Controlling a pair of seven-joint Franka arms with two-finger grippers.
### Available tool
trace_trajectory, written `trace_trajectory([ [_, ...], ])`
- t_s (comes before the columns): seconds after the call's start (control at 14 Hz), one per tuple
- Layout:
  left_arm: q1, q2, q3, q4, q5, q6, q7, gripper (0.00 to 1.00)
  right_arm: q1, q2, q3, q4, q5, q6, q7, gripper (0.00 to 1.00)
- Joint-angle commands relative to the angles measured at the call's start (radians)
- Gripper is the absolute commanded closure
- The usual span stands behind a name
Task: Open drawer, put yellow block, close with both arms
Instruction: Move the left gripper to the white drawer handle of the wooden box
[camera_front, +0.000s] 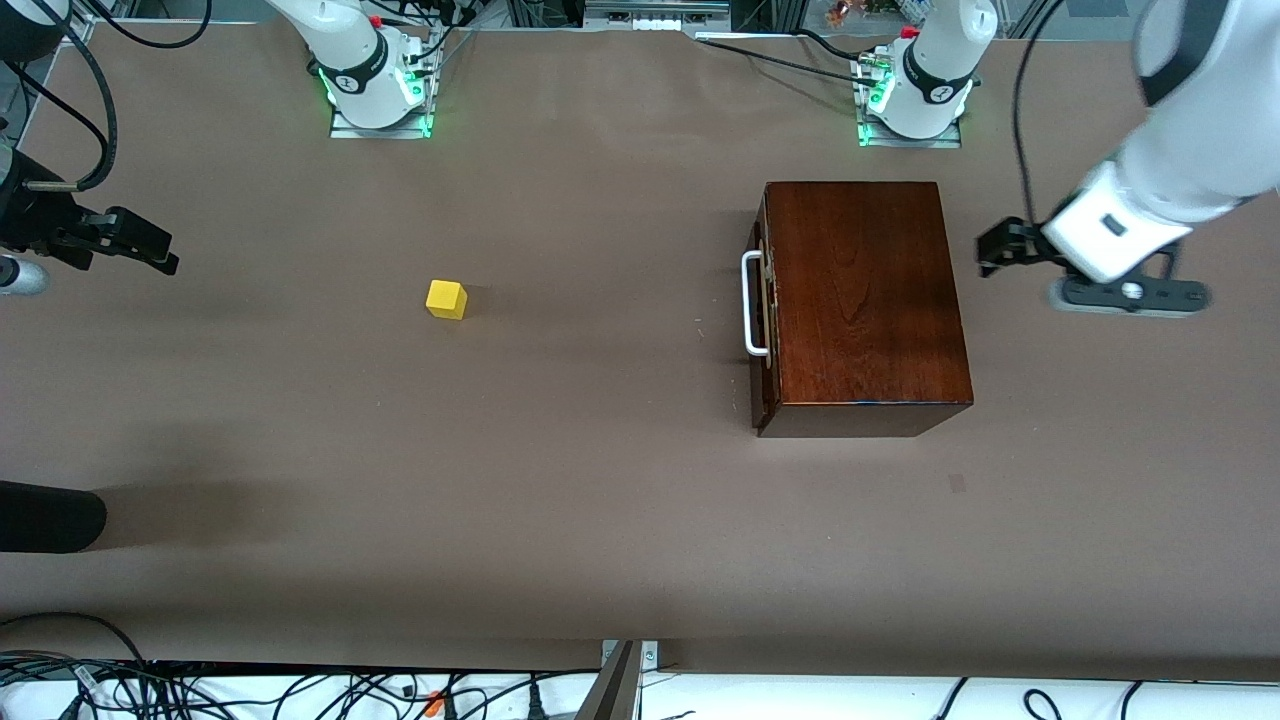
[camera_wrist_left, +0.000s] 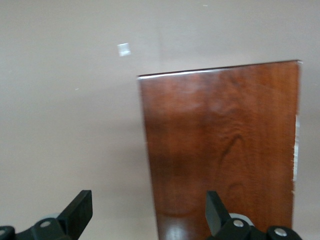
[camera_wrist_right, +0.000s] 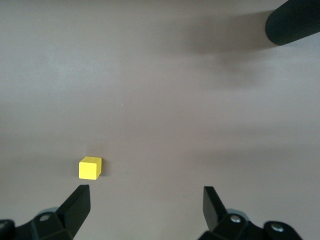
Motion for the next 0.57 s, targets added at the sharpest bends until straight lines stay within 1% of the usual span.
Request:
trace_trajectory([
  [0.0,-0.002,0.032,-0.054,0.055,-0.028,0.01,-0.072,0.0,-0.002,-0.009,0.0,0.01,0.008,-0.016,0.001,0.0],
  [0.14,-0.016,0.063,-0.12,0.085,-0.022,0.01,-0.181,0.0,-0.002,-0.009,0.0,0.008,0.008,-0.016,-0.001,0.0],
  [0.21,-0.039,0.075,-0.148,0.086,-0.019,0.011,-0.226,0.0,-0.002,-0.007,0.0,0.01,0.008,-0.016,0.001,0.0],
  [0.29,-0.065,0.098,-0.159,0.086,-0.019,0.016,-0.244,0.0,-0.002,-0.009,0.0,0.01,0.008,-0.016,0.001,0.0],
  [0.5,-0.166,0.156,-0.159,0.091,-0.013,0.062,-0.251,0.0,-0.002,-0.009,0.0,0.01,0.008,-0.016,0.001,0.0],
])
